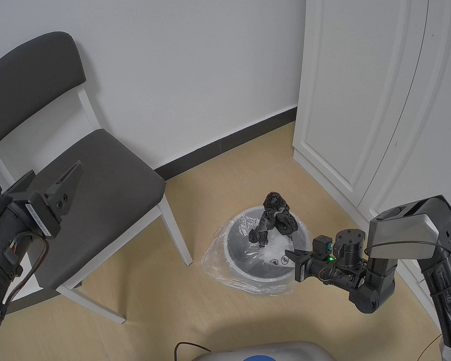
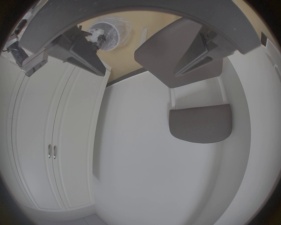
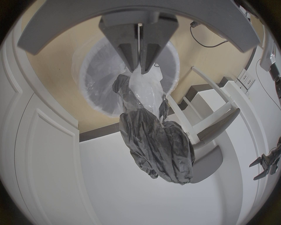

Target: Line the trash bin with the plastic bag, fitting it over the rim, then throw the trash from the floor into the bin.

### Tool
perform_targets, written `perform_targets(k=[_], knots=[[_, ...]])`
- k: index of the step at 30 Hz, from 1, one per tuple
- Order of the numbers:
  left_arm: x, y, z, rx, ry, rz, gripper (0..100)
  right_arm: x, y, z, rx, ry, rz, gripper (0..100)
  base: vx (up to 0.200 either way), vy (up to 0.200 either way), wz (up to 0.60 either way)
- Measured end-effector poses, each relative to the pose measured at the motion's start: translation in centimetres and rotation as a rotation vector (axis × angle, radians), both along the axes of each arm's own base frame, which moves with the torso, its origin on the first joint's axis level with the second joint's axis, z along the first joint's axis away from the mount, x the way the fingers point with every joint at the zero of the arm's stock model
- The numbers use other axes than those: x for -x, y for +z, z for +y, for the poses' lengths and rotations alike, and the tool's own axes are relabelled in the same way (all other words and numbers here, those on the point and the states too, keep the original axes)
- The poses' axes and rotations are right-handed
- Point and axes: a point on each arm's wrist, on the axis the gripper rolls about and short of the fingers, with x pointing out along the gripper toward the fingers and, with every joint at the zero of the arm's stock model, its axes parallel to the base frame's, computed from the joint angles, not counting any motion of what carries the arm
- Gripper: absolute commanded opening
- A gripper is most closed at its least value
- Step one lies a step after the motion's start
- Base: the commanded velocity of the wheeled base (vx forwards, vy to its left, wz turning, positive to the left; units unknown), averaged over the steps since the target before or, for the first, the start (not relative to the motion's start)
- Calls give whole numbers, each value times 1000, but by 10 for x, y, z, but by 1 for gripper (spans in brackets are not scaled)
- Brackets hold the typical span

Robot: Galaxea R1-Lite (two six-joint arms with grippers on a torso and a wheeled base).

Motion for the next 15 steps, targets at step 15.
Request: perform_targets(k=[15], knots=[[1,1,1,2,0,-6,100,-1,-21,4,10,13,33,0,0,0,0]])
